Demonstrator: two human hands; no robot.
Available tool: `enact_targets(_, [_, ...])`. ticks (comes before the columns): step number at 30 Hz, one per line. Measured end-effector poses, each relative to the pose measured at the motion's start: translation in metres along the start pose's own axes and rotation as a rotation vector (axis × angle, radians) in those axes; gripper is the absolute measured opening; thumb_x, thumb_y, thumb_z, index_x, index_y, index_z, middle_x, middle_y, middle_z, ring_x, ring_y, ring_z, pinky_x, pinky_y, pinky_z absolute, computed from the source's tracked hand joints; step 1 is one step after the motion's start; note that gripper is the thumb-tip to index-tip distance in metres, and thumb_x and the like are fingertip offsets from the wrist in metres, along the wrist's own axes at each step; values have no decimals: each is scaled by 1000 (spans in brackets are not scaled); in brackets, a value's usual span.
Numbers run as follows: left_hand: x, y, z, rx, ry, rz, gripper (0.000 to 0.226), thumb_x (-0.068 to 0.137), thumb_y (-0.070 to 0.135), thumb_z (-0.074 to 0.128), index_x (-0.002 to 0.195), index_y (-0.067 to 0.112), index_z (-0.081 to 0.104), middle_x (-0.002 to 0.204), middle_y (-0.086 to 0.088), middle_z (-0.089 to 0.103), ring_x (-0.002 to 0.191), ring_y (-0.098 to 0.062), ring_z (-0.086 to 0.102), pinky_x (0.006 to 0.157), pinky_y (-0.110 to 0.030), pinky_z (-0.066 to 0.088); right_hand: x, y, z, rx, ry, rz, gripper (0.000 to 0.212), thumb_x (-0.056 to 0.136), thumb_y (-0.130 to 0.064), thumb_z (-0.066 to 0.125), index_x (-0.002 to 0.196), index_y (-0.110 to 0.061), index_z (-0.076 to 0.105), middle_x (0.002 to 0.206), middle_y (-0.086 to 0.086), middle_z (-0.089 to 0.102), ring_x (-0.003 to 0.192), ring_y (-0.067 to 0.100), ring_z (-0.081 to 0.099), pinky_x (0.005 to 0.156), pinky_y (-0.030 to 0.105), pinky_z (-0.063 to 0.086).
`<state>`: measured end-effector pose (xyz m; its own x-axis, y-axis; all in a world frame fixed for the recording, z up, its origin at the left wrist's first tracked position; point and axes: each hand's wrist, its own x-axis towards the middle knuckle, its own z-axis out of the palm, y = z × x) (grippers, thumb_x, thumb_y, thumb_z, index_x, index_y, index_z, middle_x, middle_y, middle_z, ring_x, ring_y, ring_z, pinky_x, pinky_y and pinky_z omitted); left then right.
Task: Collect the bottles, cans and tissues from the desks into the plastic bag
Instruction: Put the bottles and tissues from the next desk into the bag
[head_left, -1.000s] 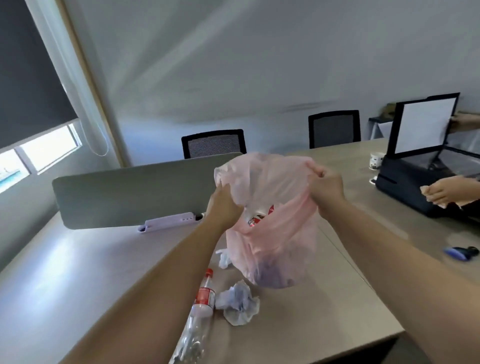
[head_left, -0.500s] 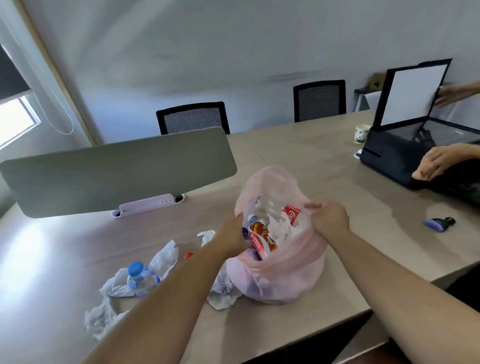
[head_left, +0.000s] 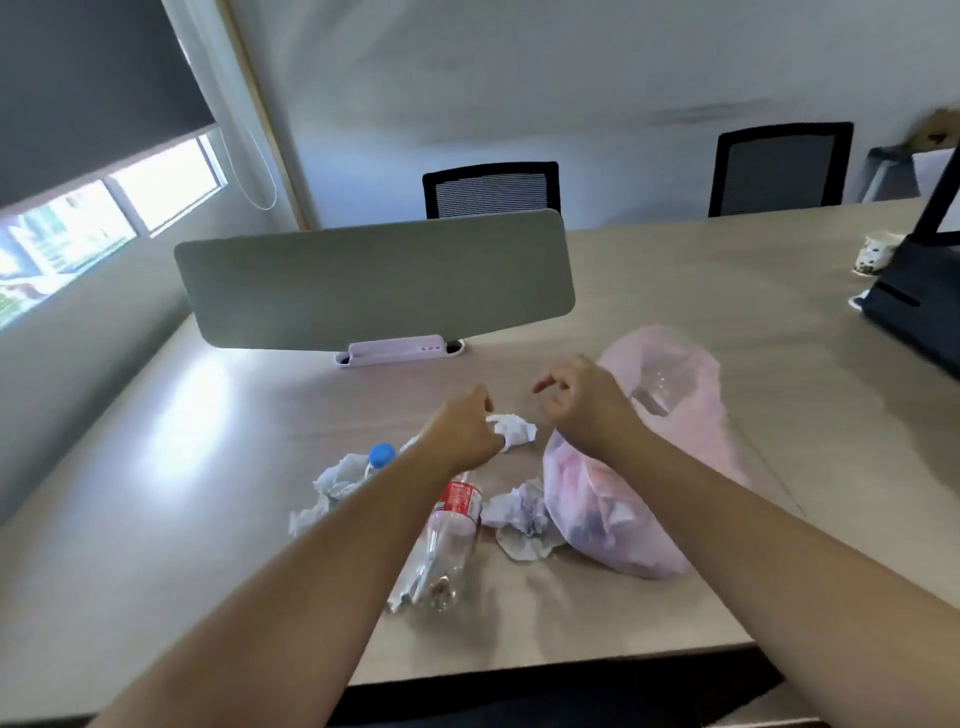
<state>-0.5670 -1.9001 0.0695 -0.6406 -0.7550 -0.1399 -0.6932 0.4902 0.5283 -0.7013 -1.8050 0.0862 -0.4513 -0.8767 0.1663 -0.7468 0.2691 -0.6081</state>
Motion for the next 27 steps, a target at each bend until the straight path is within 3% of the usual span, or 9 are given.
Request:
enact_targets(3, [-20, -35, 28, 175, -133, -92, 56, 84, 22, 57, 134, 9, 35, 130, -15, 44, 116, -32, 50, 87, -34, 44, -10, -3, 57, -30, -262, -35, 28, 82, -13, 59, 109, -11, 67, 122, 10, 58, 115, 23, 55, 94, 27, 42])
enact_targets(7, [-35, -70, 65, 231, -132, -200, 72, 89, 28, 50, 149, 19, 10, 147, -21, 27, 127, -39, 44, 99, -46, 43, -25, 20, 118, -236, -573, 87, 58, 85, -25, 58, 140, -21, 39, 151, 9, 28, 135, 29, 35, 109, 35, 34])
enact_targets(10, [-32, -86, 82, 186, -118, -245, 88, 86, 34, 57, 151, 25, -2, 152, -16, 21, 122, -38, 49, 89, -45, 47, -30, 39, 144, -364, -668, 139, 70, 90, -23, 49, 149, -32, 14, 161, 5, -7, 146, 33, 13, 117, 41, 22])
enact_targets(13, [-31, -89, 92, 225, -144, -261, 93, 88, 37, 56, 150, 23, -12, 152, -19, 22, 120, -38, 51, 86, -41, 46, -38, 54, 156, -432, -668, 138, 54, 99, -29, 35, 149, -33, 15, 159, 1, -12, 147, 34, 2, 119, 45, 14])
enact_targets(16, [-28, -89, 99, 182, -135, -302, 99, 86, 34, 60, 150, 19, -14, 145, -20, 34, 119, -37, 52, 90, -40, 46, -45, 64, 162, -462, -571, 76, 32, 99, -31, 36, 128, -22, 47, 152, 13, 23, 138, 38, 26, 110, 44, 30])
enact_targets(18, [-26, -91, 103, 155, -148, -347, 101, 84, 34, 61, 150, 16, -13, 140, -18, 42, 120, -35, 51, 93, -41, 46, -44, 67, 162, -434, -566, 88, 30, 98, -28, 40, 121, -15, 53, 134, 17, 43, 125, 36, 43, 101, 40, 37])
enact_targets(22, [-24, -87, 97, 5, -139, -393, 101, 79, 34, 64, 149, 18, -7, 135, -15, 47, 114, -33, 54, 92, -38, 49, -38, 63, 157, -379, -641, 61, 29, 94, -10, 43, 119, -5, 56, 130, 20, 47, 119, 34, 48, 95, 37, 40])
enact_targets(24, [-20, -82, 84, -77, -77, -375, 98, 80, 36, 64, 149, 15, -2, 135, -14, 46, 115, -32, 54, 93, -36, 47, -29, 48, 147, -293, -604, 88, 13, 89, -6, 49, 94, -9, 60, 112, 17, 49, 106, 32, 54, 79, 31, 40])
enact_targets(27, [-8, -74, 55, -191, -1, -344, 104, 75, 42, 71, 150, 13, 4, 133, -13, 49, 118, -31, 52, 95, -35, 44, -4, 14, 114, -239, -542, 4, 32, 82, -6, 52, 59, -21, 36, 89, 3, 43, 84, 25, 52, 61, 27, 37])
